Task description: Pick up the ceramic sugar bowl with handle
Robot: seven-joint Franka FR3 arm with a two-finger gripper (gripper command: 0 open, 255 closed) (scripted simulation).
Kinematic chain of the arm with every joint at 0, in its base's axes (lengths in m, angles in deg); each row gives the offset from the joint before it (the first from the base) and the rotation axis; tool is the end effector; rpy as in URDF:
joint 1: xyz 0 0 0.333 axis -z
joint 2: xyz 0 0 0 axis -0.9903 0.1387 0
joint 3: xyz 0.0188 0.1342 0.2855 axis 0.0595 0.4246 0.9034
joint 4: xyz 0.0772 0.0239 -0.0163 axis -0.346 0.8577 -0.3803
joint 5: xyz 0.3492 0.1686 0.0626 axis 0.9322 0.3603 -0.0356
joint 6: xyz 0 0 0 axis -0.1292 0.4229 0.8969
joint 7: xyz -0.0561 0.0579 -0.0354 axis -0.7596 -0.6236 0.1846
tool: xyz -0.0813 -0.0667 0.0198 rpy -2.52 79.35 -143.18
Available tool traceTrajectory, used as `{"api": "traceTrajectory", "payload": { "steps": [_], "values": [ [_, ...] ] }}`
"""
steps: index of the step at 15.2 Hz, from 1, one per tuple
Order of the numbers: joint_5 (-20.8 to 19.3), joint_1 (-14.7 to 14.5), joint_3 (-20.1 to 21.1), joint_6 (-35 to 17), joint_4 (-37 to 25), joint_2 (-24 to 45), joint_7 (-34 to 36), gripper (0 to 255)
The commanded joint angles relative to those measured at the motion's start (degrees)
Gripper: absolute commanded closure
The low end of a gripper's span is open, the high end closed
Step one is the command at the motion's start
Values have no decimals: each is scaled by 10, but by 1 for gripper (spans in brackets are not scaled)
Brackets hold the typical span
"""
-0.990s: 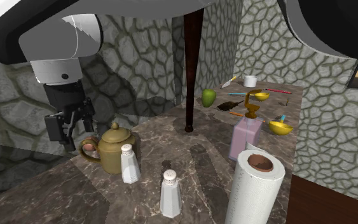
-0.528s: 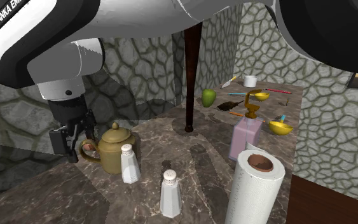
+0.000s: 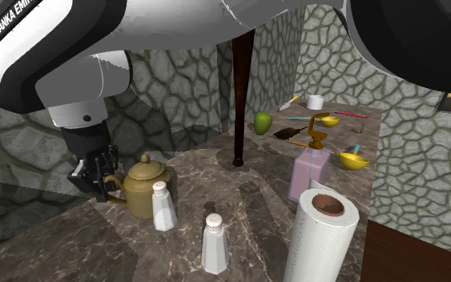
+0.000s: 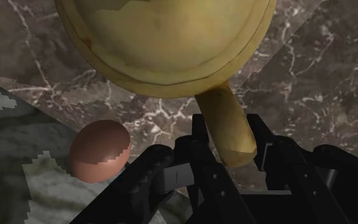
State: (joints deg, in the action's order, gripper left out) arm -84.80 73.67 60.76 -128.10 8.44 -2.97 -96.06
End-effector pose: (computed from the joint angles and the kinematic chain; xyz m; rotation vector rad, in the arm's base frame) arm 0.6631 0.0812 0.4243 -2.9595 -0.9882 0.0670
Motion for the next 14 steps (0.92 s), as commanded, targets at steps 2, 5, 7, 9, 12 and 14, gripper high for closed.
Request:
{"api": "traceTrajectory", "payload": {
  "steps": [2,5,7,9,12,14],
  "values": [
    [0,0,0,0,0,0,0,255],
    [0,0,0,14,-9,-4,0,255],
    [0,0,0,28,-21,-6,0,255],
    [0,0,0,43,-34,-8,1,255],
    [-1,0,0,65,-54,-10,1,255],
    [-1,0,0,80,-69,-11,1,255]
  ]
}}
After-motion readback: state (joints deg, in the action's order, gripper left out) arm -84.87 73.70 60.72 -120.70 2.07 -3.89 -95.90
